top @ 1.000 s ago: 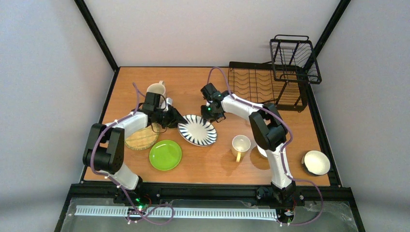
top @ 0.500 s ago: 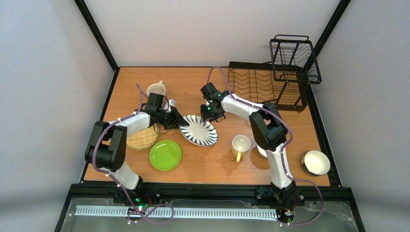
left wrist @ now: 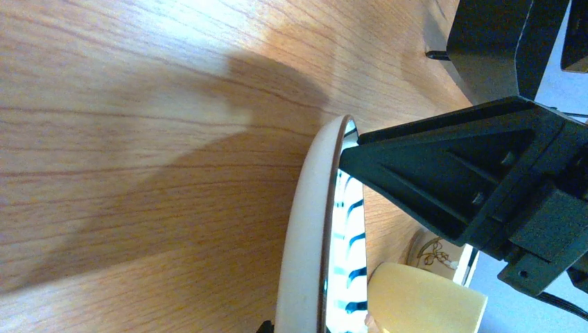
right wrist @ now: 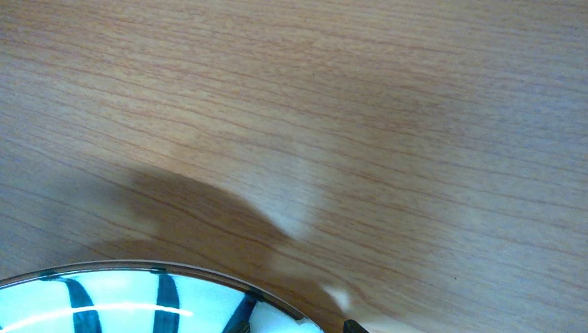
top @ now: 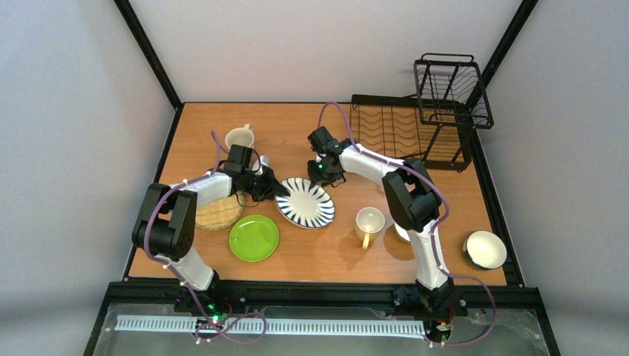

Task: Load the mixed dishes into the dish rack
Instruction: Move the plate to the center of the board, then move the dish rack to the center of the board.

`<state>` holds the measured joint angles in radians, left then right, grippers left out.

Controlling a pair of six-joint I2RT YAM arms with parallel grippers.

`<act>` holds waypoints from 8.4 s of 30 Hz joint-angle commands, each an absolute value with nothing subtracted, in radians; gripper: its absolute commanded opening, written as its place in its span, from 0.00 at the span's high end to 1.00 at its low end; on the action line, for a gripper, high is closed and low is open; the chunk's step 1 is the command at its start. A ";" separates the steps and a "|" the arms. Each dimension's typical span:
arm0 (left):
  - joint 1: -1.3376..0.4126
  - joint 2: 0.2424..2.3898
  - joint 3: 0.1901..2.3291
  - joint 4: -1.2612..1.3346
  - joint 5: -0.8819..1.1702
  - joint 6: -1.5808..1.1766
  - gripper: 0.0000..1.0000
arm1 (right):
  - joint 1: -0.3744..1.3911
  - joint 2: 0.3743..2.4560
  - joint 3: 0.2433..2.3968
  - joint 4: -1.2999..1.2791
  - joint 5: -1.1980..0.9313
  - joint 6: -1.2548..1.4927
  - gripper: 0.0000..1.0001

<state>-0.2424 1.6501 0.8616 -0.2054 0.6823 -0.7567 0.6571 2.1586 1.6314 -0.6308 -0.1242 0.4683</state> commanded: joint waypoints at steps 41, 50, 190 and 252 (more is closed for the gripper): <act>-0.280 1.139 1.045 -0.488 0.436 -0.678 1.00 | 0.662 2.039 2.083 -0.968 0.111 0.417 0.15; -0.280 1.021 1.118 -0.542 0.409 -0.696 1.00 | 0.526 2.198 2.248 -1.011 0.174 0.393 0.14; -0.279 0.910 1.710 -0.846 -0.226 -0.488 1.00 | 1.203 1.842 1.374 -0.704 0.569 0.172 0.52; -0.279 1.285 1.857 -0.343 0.212 -0.216 1.00 | 0.743 1.365 1.506 -0.627 0.833 0.570 0.17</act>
